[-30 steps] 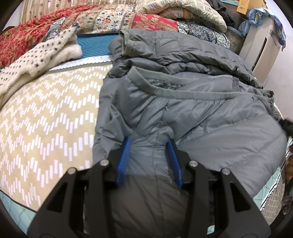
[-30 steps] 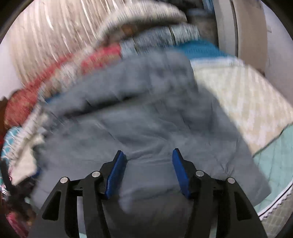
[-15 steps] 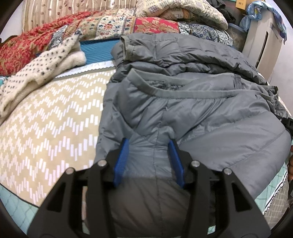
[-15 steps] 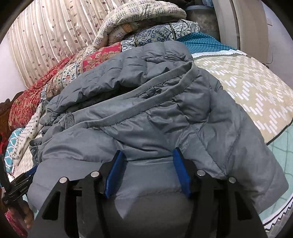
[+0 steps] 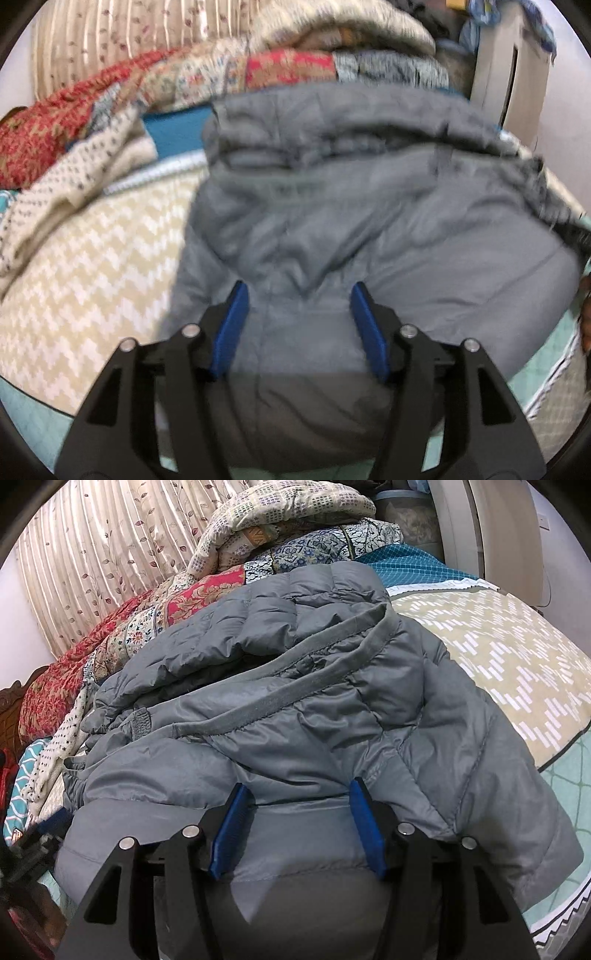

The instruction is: Fold large clothes

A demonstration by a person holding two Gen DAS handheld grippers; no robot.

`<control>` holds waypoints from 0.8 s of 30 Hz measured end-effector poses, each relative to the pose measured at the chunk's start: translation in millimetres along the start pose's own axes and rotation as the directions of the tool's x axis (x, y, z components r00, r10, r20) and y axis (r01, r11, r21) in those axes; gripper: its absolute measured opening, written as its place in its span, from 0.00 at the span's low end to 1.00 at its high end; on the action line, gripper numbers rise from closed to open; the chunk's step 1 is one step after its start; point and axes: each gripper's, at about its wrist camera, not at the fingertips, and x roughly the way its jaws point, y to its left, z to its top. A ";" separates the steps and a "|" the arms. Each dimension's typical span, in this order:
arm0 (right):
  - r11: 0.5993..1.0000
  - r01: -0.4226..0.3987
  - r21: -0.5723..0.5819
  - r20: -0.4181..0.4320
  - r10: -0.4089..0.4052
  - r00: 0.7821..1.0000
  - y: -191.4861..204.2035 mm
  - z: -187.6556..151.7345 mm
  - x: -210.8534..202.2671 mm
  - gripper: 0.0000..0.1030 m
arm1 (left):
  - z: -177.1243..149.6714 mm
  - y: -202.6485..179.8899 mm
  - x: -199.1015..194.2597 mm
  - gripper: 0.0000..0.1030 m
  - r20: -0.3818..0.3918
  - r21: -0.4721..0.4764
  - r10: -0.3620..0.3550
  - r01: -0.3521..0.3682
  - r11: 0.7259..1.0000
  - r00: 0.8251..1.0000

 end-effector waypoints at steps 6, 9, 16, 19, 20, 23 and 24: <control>1.000 -0.002 0.003 -0.001 0.002 1.000 0.1 -0.2 -0.5 0.00 | 0.8 16.6 11.9 0.66 -0.043 -0.074 -0.077 0.074 0.995 0.996; 1.000 -0.003 0.003 0.000 0.003 1.000 0.1 -0.1 -1.0 0.00 | -0.2 17.9 13.4 0.67 -0.043 -0.079 -0.085 0.081 0.994 0.995; 1.000 -0.005 0.004 0.000 0.005 1.000 0.1 -0.2 -1.0 0.00 | -1.6 19.4 13.9 0.67 -0.043 -0.086 -0.094 0.090 0.992 0.995; 1.000 -0.004 0.004 0.000 0.004 1.000 -0.5 -0.1 -0.9 0.00 | -1.6 19.5 14.0 0.67 -0.044 -0.086 -0.094 0.090 0.992 0.995; 1.000 -0.004 0.004 0.000 0.004 1.000 -0.5 -0.1 -0.9 0.00 | -1.9 19.4 14.0 0.67 -0.044 -0.086 -0.095 0.091 0.992 0.995; 1.000 -0.006 0.005 0.000 0.006 1.000 0.2 -0.3 -0.9 0.00 | -1.9 19.5 14.1 0.67 -0.043 -0.087 -0.096 0.092 0.992 0.994; 1.000 -0.006 0.005 0.000 0.006 1.000 -0.2 0.0 -1.4 0.00 | -2.0 19.9 14.4 0.67 -0.043 -0.087 -0.096 0.092 0.992 0.994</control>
